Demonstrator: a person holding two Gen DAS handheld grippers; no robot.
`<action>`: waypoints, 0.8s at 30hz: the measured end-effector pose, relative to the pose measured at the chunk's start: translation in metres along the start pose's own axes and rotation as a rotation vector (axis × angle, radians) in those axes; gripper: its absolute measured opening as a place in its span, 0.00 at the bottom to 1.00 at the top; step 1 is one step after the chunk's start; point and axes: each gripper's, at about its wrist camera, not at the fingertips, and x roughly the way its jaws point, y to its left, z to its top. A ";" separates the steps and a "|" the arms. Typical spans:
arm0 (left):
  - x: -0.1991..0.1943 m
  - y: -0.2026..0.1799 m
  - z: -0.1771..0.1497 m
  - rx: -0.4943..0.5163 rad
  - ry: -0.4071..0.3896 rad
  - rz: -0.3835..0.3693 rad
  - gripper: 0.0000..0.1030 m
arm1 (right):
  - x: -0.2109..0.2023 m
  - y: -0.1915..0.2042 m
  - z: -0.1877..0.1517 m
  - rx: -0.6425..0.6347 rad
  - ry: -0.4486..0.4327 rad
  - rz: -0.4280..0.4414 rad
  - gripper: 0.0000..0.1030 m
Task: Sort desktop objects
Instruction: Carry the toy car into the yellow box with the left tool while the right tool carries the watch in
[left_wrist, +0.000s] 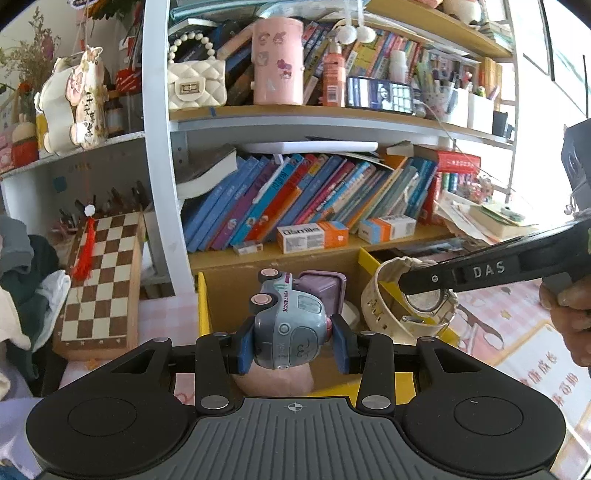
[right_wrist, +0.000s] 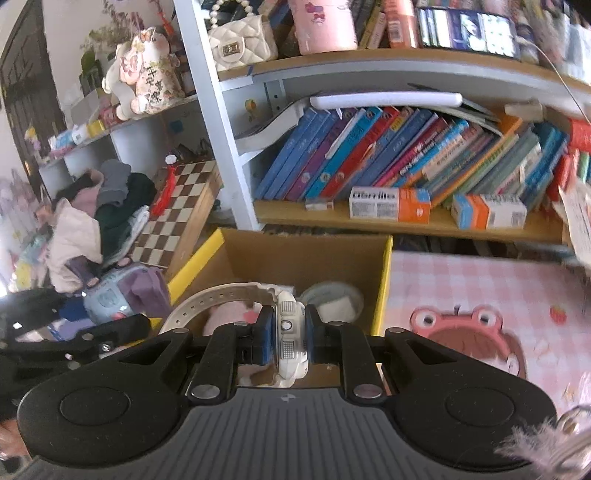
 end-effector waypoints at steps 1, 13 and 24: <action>0.004 0.001 0.003 -0.001 0.000 0.004 0.38 | 0.005 0.000 0.003 -0.031 0.000 -0.009 0.16; 0.063 0.007 0.022 0.027 0.063 0.035 0.38 | 0.075 0.005 0.004 -0.367 0.142 0.007 0.15; 0.120 -0.002 0.026 0.042 0.173 0.003 0.38 | 0.121 0.014 -0.009 -0.547 0.301 0.083 0.16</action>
